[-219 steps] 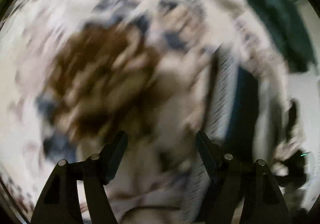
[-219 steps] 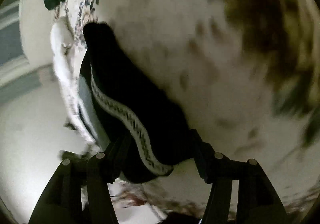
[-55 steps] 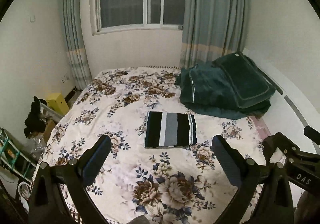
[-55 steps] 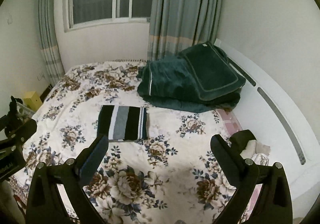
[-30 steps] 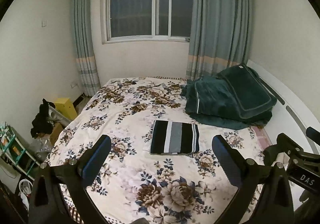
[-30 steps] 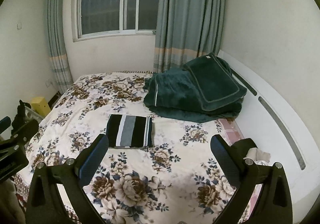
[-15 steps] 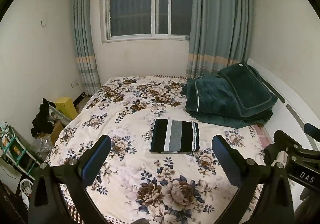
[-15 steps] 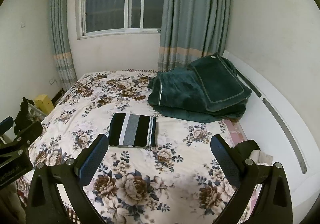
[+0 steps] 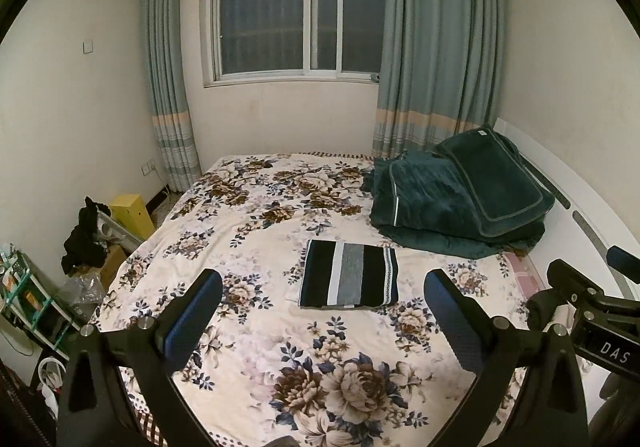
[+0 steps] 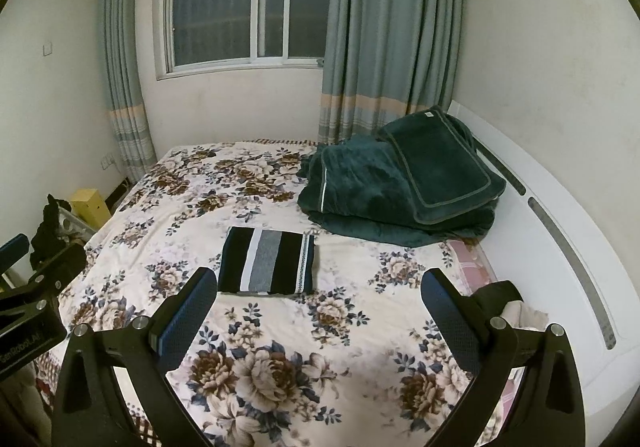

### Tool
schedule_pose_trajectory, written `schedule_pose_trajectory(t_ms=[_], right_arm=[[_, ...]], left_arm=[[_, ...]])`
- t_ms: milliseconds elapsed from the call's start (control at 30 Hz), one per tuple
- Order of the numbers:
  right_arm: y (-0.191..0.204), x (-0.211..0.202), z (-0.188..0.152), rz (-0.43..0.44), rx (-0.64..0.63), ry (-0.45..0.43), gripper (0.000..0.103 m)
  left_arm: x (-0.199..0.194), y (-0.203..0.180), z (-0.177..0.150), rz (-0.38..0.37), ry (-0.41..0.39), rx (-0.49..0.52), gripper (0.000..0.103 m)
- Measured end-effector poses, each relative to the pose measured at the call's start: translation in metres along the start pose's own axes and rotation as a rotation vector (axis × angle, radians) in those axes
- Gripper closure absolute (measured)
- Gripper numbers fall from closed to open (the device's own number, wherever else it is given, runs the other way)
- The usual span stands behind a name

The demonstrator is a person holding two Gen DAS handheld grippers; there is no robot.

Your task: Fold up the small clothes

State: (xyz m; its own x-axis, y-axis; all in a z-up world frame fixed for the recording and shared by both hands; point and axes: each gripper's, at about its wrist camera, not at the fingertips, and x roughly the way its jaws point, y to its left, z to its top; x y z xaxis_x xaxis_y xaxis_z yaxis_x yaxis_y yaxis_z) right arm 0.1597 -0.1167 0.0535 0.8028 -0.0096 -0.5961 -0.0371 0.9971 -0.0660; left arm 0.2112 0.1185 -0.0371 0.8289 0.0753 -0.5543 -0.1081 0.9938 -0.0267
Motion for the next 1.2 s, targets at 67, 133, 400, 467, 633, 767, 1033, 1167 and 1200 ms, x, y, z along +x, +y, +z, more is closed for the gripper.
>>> schedule_pose_trajectory(t_ms=[67, 133, 400, 467, 633, 767, 1033, 1167, 1200], right_arm=[[0.000, 0.000, 0.000, 0.004, 0.003, 0.002, 0.000], [0.000, 0.001, 0.002, 0.007, 0.003, 0.001, 0.000], [-0.001, 0.004, 0.007, 0.020, 0.006, 0.006, 0.000], [0.000, 0.004, 0.007, 0.021, 0.007, 0.005, 0.000], [0.000, 0.004, 0.007, 0.020, 0.004, 0.005, 0.000], [0.000, 0.003, 0.006, 0.019, 0.005, 0.005, 0.000], [0.002, 0.003, 0.004, 0.016, 0.007, 0.004, 0.000], [0.002, 0.002, 0.003, 0.018, 0.007, 0.006, 0.000], [0.002, 0.002, 0.003, 0.018, 0.008, 0.005, 0.000]], left_arm=[[0.000, 0.000, 0.001, 0.000, -0.001, 0.000, 0.000], [0.000, 0.001, 0.002, -0.003, -0.001, -0.001, 0.000], [0.001, -0.001, 0.005, -0.002, -0.003, 0.003, 0.000], [0.002, -0.001, 0.006, -0.002, -0.002, 0.005, 0.000], [0.003, 0.000, 0.007, -0.002, -0.003, 0.006, 0.000], [0.003, 0.000, 0.007, -0.004, -0.003, 0.005, 0.000], [0.005, -0.001, 0.008, 0.001, -0.003, 0.002, 0.000], [0.004, -0.001, 0.009, 0.002, -0.004, -0.001, 0.000], [0.003, -0.001, 0.009, 0.004, -0.003, -0.003, 0.000]])
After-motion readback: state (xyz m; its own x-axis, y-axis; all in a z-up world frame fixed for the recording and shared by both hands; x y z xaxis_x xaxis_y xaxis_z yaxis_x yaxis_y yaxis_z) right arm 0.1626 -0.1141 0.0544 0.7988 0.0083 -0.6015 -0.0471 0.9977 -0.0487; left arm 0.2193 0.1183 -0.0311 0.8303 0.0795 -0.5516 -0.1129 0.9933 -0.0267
